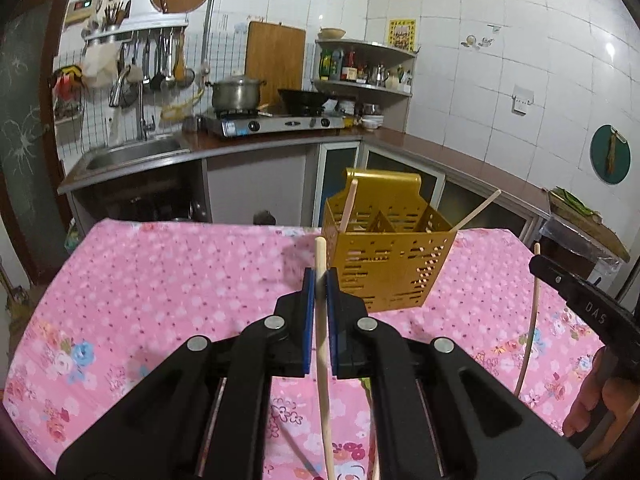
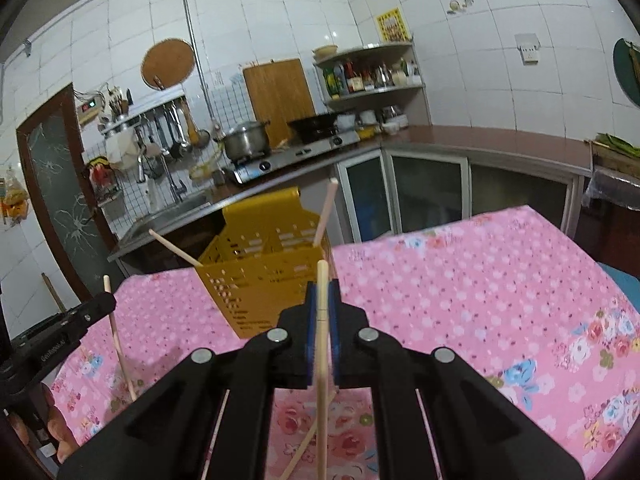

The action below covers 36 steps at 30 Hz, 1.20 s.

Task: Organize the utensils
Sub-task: 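Lift both held chopsticks and carry them above the yellow holder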

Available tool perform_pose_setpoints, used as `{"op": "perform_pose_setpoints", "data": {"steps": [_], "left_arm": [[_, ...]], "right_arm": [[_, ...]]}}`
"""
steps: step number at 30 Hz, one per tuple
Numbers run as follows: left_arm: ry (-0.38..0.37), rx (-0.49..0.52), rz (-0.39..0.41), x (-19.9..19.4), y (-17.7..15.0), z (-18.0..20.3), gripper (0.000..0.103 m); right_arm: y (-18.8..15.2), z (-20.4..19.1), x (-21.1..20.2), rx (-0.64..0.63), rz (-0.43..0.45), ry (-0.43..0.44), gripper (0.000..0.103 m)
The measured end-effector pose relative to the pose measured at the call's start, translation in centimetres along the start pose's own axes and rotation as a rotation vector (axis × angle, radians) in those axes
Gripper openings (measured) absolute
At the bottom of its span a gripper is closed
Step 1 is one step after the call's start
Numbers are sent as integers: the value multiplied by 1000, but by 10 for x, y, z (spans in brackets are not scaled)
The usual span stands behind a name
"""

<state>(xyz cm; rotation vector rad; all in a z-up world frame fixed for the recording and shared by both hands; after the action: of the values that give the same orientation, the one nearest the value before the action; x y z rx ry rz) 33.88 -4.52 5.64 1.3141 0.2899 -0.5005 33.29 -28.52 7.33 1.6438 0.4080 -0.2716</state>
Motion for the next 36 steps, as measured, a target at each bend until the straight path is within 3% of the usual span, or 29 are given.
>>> {"op": "perform_pose_setpoints", "data": {"steps": [10, 21, 29, 36], "left_arm": [[-14, 27, 77, -8, 20, 16, 4], [-74, 43, 237, -11, 98, 48, 4], [-82, 54, 377, 1, 160, 77, 4], [-71, 62, 466, 20, 184, 94, 4]], "right_arm": [[25, -2, -7, -25, 95, 26, 6], [101, -4, -5, -13, 263, 76, 6], [150, -4, 8, -5, 399, 51, 6], [183, 0, 28, 26, 495, 36, 6]]}}
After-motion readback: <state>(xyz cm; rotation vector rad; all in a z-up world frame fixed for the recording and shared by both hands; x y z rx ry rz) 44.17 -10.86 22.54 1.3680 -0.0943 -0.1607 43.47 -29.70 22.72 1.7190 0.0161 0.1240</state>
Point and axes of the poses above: each gripper's, at about its wrist camera, not at the fingertips, and x roughly the way its jaws point, z to its right, y to its top, the point moved 8 cm from there along x, roughly the way its jaws point, and after that the axes turned 10 degrees about -x, right-handed, at the moved point
